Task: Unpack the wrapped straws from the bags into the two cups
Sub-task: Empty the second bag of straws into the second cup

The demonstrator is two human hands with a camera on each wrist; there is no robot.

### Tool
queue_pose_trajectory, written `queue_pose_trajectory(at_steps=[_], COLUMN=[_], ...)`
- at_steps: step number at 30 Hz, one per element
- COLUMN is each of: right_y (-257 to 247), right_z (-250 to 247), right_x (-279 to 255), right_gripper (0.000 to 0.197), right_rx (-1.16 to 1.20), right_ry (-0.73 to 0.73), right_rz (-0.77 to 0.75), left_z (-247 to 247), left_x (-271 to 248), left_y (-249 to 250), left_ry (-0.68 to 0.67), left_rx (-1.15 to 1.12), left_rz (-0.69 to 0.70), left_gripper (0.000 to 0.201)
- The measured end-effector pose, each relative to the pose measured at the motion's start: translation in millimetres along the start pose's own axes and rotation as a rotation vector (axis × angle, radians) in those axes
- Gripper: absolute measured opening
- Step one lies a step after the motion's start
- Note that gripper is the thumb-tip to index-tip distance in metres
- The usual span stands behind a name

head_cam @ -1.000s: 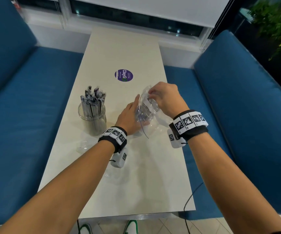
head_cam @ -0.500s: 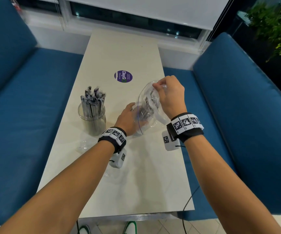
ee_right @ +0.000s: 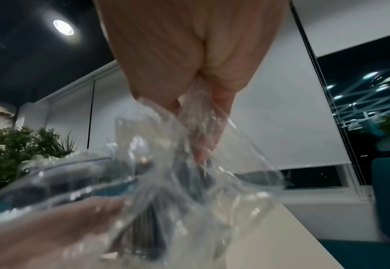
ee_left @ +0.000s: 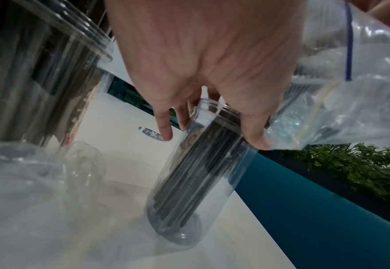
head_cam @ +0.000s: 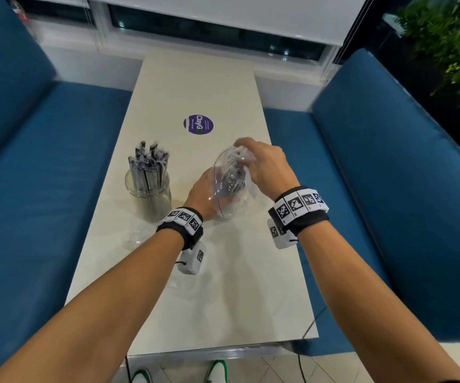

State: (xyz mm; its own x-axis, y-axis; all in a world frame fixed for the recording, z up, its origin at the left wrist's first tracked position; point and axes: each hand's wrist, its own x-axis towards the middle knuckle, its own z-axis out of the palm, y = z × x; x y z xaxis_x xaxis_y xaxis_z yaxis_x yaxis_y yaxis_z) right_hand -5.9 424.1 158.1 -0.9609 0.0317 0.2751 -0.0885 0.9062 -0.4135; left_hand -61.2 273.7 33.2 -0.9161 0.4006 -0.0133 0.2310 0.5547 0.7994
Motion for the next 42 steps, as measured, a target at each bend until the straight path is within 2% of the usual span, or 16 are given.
queue_pose_trajectory(at_steps=[3, 9, 11, 13, 14, 16, 17, 18, 21, 24, 26, 35, 38, 41, 42], right_y=[4, 3, 4, 1, -1, -3, -3, -2, 3, 2, 3, 3, 3, 1, 0], right_z=[9, 2, -4, -12, -17, -26, -30, -35, -47, -50, -53, -71, -71, -79, -83], right_x=[-1, 4, 6, 7, 6, 4, 3, 3, 7, 6, 6, 5, 2, -1, -3], right_gripper=[0.022, 0.029, 0.033, 0.025, 0.029, 0.068, 0.076, 0.072, 0.049, 0.039, 0.035, 0.035, 0.034, 0.03, 0.029], right_rx=[-0.022, -0.026, 0.03, 0.109, 0.13, 0.107, 0.07, 0.045, 0.008, -0.011, 0.002, 0.196, 0.194, 0.235, 0.247], right_ry=[0.01, -0.17, -0.119, -0.028, -0.052, -0.225, -0.281, -0.281, -0.198, -0.208, -0.154, 0.082, 0.065, 0.167, 0.206], right_rz=[0.001, 0.056, 0.087, 0.137, 0.159, 0.161, 0.146, 0.128, 0.123, 0.123, 0.106, 0.195, 0.212, 0.218, 0.217], left_z=[-3, 0, 0, -1, -1, -3, -4, -2, 2, 4, 2, -5, -8, -8, -7], left_x=[-1, -5, -6, -8, -8, -10, -10, -9, -5, -3, -5, -20, -22, -24, -24], left_y=[-1, -7, -7, -7, -7, -5, -4, -5, -10, -9, -2, 7, 11, 11, 10], left_ry=[0.008, 0.002, 0.005, 0.0, -0.002, -0.015, -0.029, -0.038, -0.051, -0.028, 0.003, 0.129, 0.117, 0.117, 0.119], left_rx=[0.022, -0.089, -0.095, -0.056, -0.052, -0.058, -0.041, -0.01, 0.03, 0.017, -0.039, -0.203, -0.183, -0.157, -0.138], left_rz=[0.027, 0.003, -0.006, 0.027, 0.034, 0.024, 0.015, 0.006, 0.007, 0.008, 0.016, -0.036, -0.001, 0.089, 0.113], left_gripper=[0.071, 0.068, 0.068, 0.072, 0.073, 0.068, 0.066, 0.067, 0.082, 0.086, 0.085, 0.09, 0.093, 0.079, 0.081])
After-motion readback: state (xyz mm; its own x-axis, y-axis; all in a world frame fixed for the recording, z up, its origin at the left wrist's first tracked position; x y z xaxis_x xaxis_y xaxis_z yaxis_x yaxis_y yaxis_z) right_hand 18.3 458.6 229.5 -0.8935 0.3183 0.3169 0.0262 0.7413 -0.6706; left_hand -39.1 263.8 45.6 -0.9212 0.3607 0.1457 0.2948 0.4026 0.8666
